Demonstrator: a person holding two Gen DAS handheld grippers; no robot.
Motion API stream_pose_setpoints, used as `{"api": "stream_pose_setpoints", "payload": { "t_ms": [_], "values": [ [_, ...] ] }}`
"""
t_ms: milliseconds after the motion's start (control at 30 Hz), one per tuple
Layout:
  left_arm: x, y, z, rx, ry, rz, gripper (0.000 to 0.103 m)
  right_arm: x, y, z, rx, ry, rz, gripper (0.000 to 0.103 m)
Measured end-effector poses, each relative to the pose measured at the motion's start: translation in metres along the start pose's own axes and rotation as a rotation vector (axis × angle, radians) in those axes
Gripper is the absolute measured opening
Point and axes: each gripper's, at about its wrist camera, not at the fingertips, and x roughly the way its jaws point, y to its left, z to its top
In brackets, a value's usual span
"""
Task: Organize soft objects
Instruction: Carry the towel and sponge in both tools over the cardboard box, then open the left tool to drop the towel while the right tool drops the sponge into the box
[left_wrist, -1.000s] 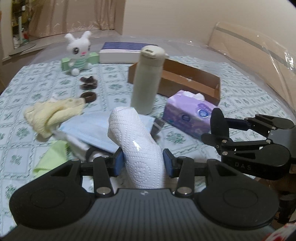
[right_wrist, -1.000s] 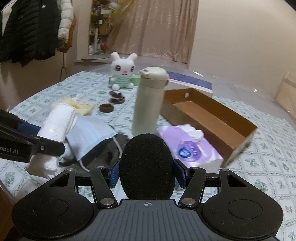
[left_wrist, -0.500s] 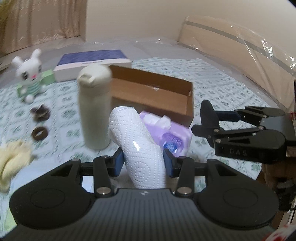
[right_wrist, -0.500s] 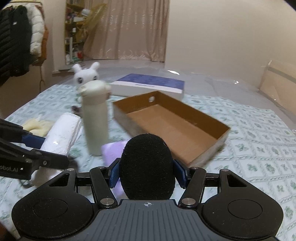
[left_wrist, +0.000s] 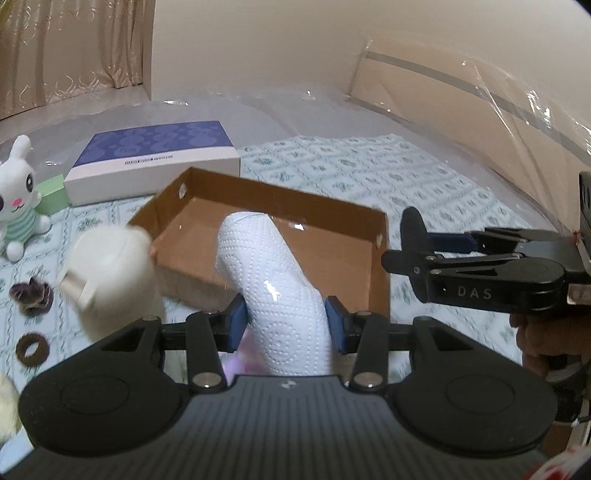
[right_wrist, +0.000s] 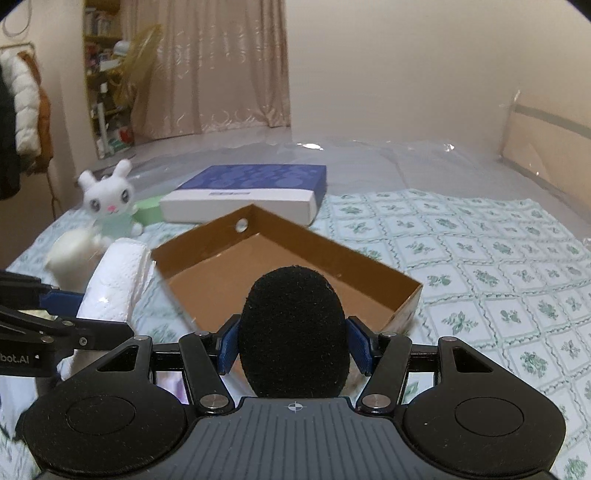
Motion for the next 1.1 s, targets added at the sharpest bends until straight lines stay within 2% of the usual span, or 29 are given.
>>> {"api": "stream_pose_setpoints", "payload": {
  "t_ms": [200,467,500,600,800,1100],
  "values": [
    [0.036,-0.001,0.027,-0.033,-0.013,0.029,0.042,0.033,-0.029,0.014,0.072,0.036,0.014,0.059],
    [0.081,0.003,0.046,-0.082,0.001,0.028,0.043,0.065,-0.047,0.013,0.127,0.078,0.000,0.059],
    [0.085,0.003,0.047,-0.085,0.001,0.027,0.047,0.067,-0.049,0.012,0.135,0.079,-0.001,0.059],
    [0.095,0.002,0.049,-0.093,-0.014,0.020,0.067,0.070,-0.053,0.012,0.150,0.078,-0.003,0.059],
    [0.096,0.003,0.047,-0.093,-0.036,0.052,0.067,0.071,-0.058,0.014,0.161,0.076,-0.011,0.059],
    [0.090,0.007,0.041,-0.083,-0.021,0.078,0.067,0.075,-0.057,0.017,0.179,0.073,0.020,0.059]
  ]
}}
